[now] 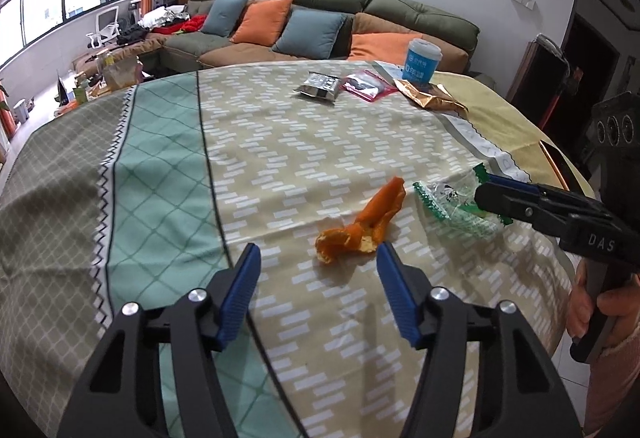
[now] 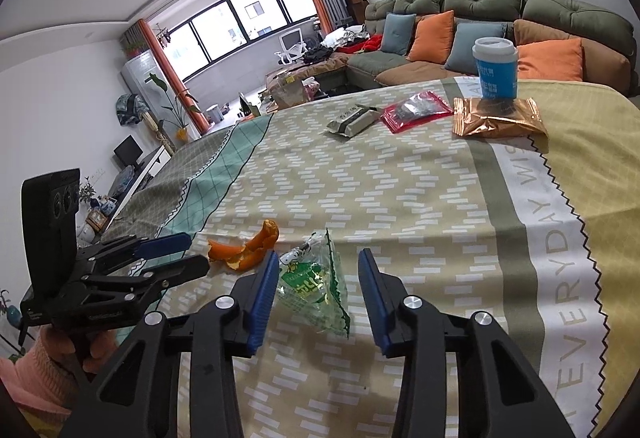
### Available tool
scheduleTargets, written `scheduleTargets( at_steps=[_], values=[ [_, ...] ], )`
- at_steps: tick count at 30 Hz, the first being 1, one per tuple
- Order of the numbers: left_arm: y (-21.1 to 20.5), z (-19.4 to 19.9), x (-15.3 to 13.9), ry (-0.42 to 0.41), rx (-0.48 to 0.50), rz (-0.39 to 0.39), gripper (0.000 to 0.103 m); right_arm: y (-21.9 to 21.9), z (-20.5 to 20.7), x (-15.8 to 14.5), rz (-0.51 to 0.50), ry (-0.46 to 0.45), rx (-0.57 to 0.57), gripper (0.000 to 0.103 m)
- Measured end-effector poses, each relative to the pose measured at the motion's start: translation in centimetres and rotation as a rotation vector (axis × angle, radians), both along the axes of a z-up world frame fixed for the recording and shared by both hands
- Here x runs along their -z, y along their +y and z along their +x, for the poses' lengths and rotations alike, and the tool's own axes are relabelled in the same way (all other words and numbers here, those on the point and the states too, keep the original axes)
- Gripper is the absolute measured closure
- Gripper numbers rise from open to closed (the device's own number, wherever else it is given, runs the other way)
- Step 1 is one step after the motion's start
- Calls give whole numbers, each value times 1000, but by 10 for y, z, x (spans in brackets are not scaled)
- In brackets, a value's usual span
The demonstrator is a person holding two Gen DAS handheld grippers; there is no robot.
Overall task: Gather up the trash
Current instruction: 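Grasp the orange peel with the left gripper while the right gripper grasps the green wrapper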
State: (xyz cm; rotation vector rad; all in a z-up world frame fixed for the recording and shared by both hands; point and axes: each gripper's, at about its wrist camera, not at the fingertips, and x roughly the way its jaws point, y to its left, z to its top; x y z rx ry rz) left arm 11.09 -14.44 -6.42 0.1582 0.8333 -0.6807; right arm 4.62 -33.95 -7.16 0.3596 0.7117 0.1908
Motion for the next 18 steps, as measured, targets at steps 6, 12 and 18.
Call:
scheduleTargets(
  at_steps=[6, 12, 18],
  values=[
    [-12, 4, 3, 22, 23, 6, 56, 1, 1, 4, 4, 9, -9, 77],
    [-15, 15, 9, 85, 47, -18, 62, -2, 1, 7, 14, 14, -4, 86],
    [-18, 22, 11, 101, 74, -19, 75, -5, 0, 9, 26, 16, -1, 88]
  ],
)
